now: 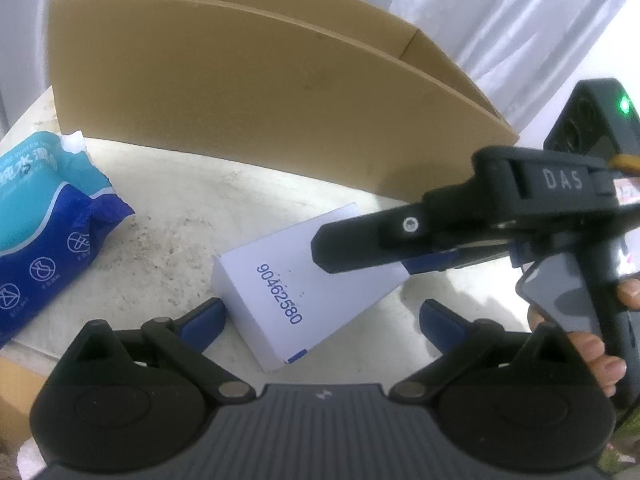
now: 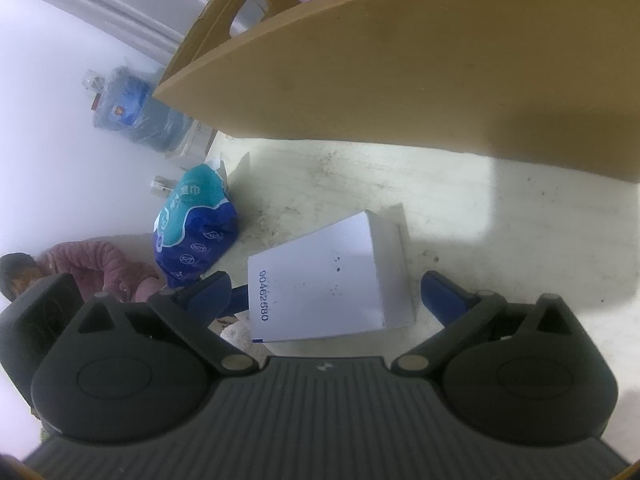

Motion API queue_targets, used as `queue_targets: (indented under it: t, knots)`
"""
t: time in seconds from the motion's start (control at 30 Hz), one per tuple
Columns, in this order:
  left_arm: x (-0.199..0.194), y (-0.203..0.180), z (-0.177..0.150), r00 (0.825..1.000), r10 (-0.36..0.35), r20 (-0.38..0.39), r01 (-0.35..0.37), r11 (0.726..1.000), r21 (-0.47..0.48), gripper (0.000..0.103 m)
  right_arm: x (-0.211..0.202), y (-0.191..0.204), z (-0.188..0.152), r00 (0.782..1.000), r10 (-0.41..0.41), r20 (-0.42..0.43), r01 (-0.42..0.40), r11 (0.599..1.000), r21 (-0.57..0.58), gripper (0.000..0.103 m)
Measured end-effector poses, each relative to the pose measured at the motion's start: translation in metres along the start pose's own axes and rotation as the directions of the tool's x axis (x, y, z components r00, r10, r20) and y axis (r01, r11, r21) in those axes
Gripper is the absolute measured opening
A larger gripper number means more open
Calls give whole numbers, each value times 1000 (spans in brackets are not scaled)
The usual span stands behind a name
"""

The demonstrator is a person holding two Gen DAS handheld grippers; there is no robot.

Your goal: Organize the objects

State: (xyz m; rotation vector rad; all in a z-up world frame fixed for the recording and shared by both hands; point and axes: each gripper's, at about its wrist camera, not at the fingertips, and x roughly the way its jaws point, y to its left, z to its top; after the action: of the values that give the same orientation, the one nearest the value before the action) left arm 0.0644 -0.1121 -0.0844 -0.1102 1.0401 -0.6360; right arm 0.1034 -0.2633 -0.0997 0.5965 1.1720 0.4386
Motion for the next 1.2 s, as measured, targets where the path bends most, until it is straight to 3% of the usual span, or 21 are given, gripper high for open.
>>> queue_targets:
  t: [0.47,0.83,0.93,1.03,1.2]
  knots:
    - [-5,-12,-15,1000,-5,20,5,1000,-19,103,-1,-8,3,1000,29,-13,-28,998,50,102]
    - [-10,-15,-25,999,-42,33,45,996,-79,103,0,0,1,1000,-8,-28,7,1000,-16,102]
    - [-1,-9,-12,998,-53,40,57,994,-96,103,0,1,2,999,-15,-31,14,1000,-20,102]
    - [-6,21,12,997,-60,41,64,993,-104,103,1,4,2,999,-28,-38,26,999,-42,102]
    - [-8,19,10,998,-50,43,54,994,-90,103,2,9,0,998,-49,-44,45,996,-81,102]
